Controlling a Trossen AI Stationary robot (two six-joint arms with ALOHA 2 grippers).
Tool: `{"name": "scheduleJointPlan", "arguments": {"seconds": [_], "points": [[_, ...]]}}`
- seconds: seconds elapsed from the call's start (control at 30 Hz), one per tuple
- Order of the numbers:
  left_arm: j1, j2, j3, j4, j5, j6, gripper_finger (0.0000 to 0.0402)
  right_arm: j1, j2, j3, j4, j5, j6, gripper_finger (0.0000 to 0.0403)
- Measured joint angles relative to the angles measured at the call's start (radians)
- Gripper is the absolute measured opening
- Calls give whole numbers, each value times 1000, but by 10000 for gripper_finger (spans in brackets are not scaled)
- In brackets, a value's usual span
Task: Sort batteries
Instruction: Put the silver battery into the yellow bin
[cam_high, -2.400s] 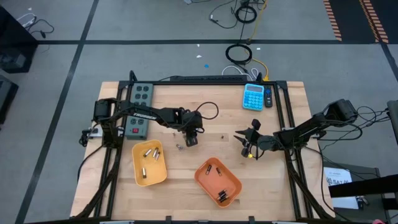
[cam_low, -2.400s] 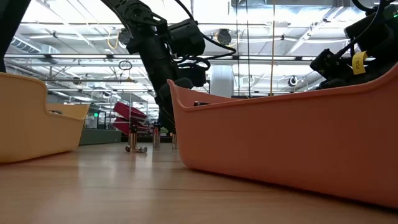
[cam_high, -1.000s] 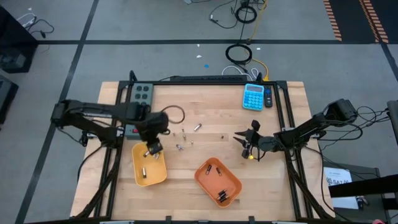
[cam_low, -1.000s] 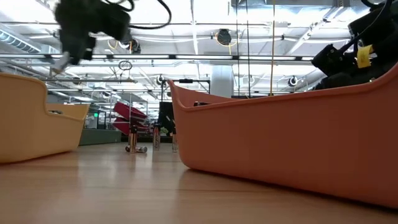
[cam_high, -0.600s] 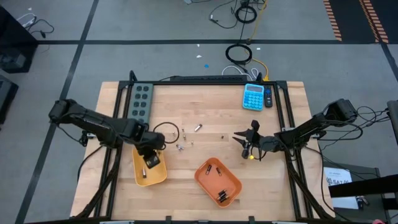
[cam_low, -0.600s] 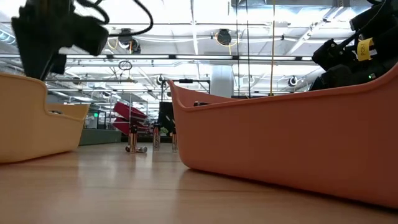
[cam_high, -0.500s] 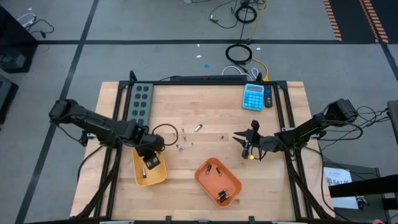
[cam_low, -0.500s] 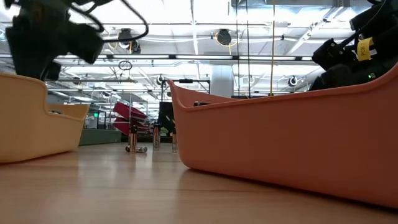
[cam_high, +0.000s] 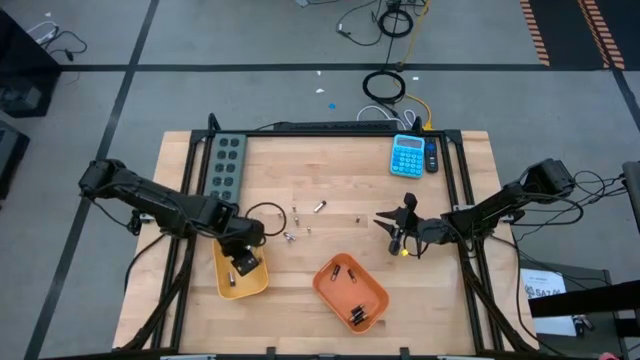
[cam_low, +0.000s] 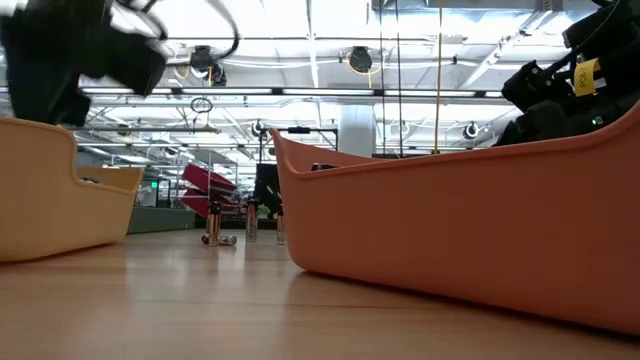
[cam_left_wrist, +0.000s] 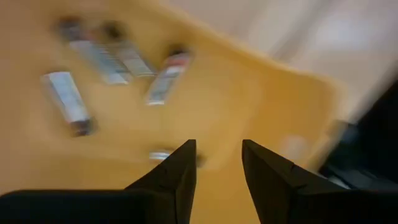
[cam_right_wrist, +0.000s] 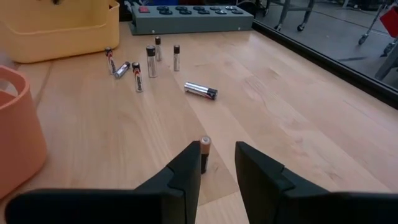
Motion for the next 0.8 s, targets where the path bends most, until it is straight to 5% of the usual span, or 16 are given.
{"name": "scheduleJointPlan", "arguments": {"seconds": [0.13,0.4,0.63,0.8], "points": [[25,-1,63,101,10,51,138,0,0,1,2,0,-2,90],[195,22,92,278,-162,313,138,0,0,1,-25,-4,-7,90],[423,151,102,467,-167,532,138,-1,0,1,-44,-4,-8,90],[520,301,230,492,-188,692,138,-5,0,1,-54,-4,-11,90]]}}
